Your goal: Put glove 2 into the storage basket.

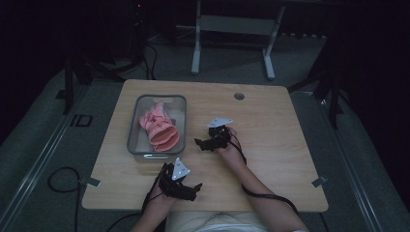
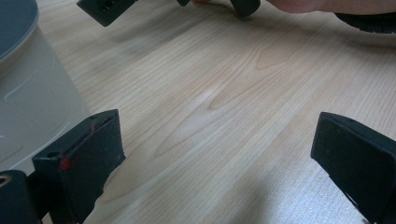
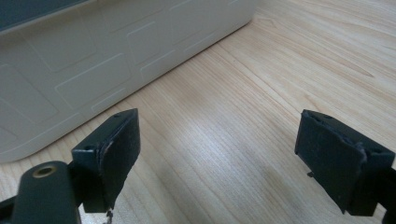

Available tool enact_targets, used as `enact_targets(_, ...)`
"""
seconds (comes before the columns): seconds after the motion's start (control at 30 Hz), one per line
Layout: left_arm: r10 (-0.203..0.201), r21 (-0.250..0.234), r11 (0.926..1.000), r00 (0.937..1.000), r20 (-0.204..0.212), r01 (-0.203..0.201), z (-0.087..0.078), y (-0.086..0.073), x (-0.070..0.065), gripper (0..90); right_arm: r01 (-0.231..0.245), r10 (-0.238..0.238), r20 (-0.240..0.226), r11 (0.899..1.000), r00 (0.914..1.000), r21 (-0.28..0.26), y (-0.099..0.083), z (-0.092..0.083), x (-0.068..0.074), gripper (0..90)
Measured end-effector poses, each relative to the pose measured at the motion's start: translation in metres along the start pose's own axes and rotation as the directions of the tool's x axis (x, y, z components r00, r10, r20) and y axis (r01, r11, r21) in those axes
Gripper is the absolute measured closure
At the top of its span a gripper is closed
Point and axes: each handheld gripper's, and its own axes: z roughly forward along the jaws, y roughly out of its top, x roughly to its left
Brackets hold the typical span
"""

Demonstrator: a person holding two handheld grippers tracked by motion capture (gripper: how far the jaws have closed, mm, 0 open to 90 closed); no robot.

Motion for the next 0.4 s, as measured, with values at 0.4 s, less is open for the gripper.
enact_targets(0.4, 0.006, 0.008, 1.0000, 1.0000, -0.003, -0.005, 0.0004, -0.0007, 0.0002, 1.9, 0.003, -0.003, 0.003, 1.000, 1.0000, -0.001, -0.0013, 0.0021, -0.0005, 14.1)
